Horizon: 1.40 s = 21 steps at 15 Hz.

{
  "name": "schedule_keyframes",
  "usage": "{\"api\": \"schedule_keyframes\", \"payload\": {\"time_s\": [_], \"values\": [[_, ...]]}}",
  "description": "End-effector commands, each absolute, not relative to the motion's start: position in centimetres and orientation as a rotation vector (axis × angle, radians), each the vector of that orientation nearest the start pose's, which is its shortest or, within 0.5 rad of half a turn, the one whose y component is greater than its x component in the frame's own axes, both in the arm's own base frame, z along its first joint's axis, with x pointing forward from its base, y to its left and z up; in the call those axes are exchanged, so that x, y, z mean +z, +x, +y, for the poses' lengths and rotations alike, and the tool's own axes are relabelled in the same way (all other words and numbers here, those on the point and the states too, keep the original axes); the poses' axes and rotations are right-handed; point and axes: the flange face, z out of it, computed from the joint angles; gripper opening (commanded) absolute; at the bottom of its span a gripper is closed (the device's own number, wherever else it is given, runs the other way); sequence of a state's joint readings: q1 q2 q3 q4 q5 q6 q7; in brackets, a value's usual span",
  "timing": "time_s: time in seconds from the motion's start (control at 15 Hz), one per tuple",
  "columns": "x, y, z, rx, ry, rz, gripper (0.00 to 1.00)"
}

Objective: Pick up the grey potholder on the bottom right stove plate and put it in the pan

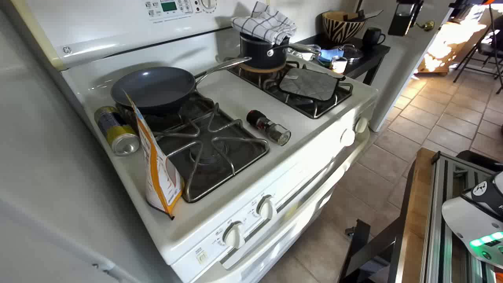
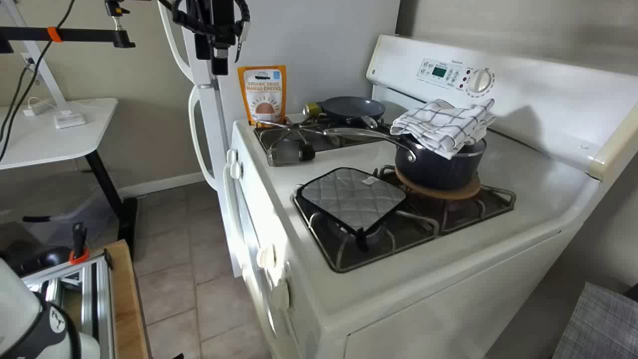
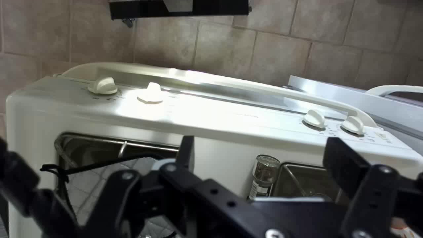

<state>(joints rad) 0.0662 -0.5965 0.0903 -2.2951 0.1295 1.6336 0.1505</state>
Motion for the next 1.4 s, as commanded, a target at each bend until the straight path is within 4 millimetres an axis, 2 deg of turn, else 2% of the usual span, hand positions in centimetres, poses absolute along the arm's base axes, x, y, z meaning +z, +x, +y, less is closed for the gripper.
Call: {"api": "schedule_keyframes", "payload": {"time_s": [0.0, 1.13, 1.33], "values": [[56.1, 35.7, 7.5, 0.12, -3.072, 0.036, 1.0], [56.1, 35.7, 7.5, 0.12, -3.072, 0.036, 1.0], [55.8, 34.6, 6.9, 0.061, -3.066, 0.056, 1.0]]}}
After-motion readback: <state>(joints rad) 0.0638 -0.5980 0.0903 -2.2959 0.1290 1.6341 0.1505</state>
